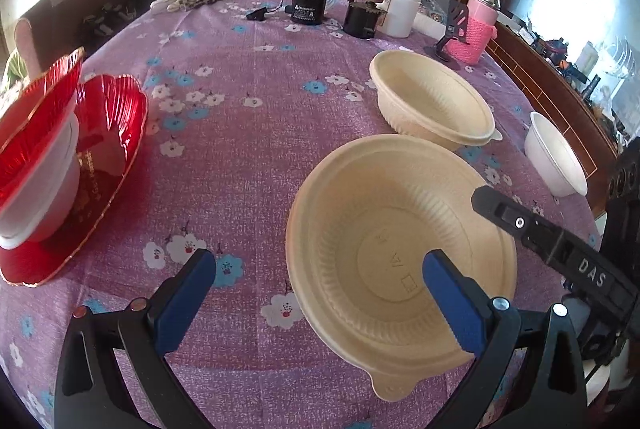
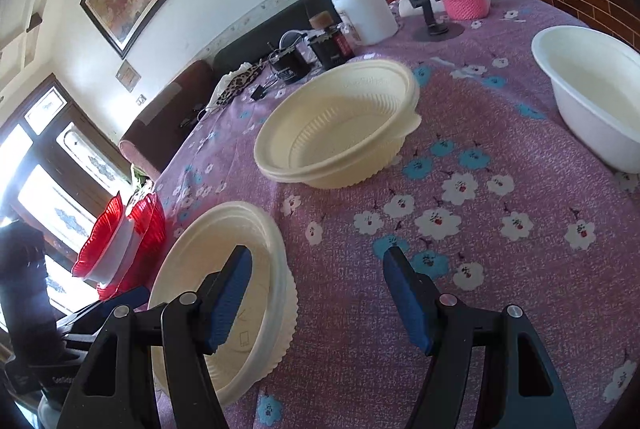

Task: Organize plates and bowls
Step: 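Move both grippers to the rim of the large cream plastic bowl, then close both grippers on the cream bowl rim and lift it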

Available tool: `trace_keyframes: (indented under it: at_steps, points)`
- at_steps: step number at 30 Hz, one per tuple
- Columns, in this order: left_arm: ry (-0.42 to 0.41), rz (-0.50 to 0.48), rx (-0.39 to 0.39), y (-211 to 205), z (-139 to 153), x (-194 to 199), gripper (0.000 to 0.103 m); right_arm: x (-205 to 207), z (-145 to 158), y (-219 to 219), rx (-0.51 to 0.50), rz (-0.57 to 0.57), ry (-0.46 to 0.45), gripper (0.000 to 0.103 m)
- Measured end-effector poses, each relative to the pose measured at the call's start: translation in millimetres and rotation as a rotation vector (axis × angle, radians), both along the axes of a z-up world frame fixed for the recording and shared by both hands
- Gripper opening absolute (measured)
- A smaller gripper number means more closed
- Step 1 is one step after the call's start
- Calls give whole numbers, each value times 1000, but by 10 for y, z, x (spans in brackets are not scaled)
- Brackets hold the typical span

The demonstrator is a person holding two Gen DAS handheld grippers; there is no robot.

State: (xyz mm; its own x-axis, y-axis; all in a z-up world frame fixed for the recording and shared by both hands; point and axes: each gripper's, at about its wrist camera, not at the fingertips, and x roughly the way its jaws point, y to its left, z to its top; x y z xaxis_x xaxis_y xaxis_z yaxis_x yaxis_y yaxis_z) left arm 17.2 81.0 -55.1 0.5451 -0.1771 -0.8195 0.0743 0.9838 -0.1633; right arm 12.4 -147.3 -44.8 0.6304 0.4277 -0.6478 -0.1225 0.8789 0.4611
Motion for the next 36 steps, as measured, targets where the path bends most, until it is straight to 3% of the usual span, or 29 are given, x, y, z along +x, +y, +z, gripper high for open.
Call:
trace_keyframes:
  at_steps: [4, 6, 7, 9, 12, 16, 23, 28, 36]
  points:
    - [12, -8, -13, -36, -64, 27, 99, -16, -10, 138, -44, 48, -1, 63]
    - [25, -31, -27, -69, -98, 45, 73, -19, -20, 196, -67, 63, 1, 54]
    - [37, -40, -28, -87, -122, 57, 66, -18, -27, 216, -73, 70, 3, 48]
    - [70, -60, -33, -132, -194, 87, 34, -9, -46, 242, -80, 82, 12, 42]
    - [54, -75, -23, -171, -185, 58, 20, 0, -75, 263, -79, 95, 23, 23]
    - [43, -76, -22, -165, -167, 5, 20, 11, -99, 242, -64, 88, 36, 14]
    - [4, -30, -95, 112, 26, -167, 20, -112, 14, 400, -68, 103, 30, 14]
    - [-74, 35, -149, 464, 339, -345, 20, -167, 334, 719, -82, 149, -26, 15]
    - [-235, 208, -200, 1304, 885, -613, 24, -124, 902, 1609, -88, 274, -148, 15]
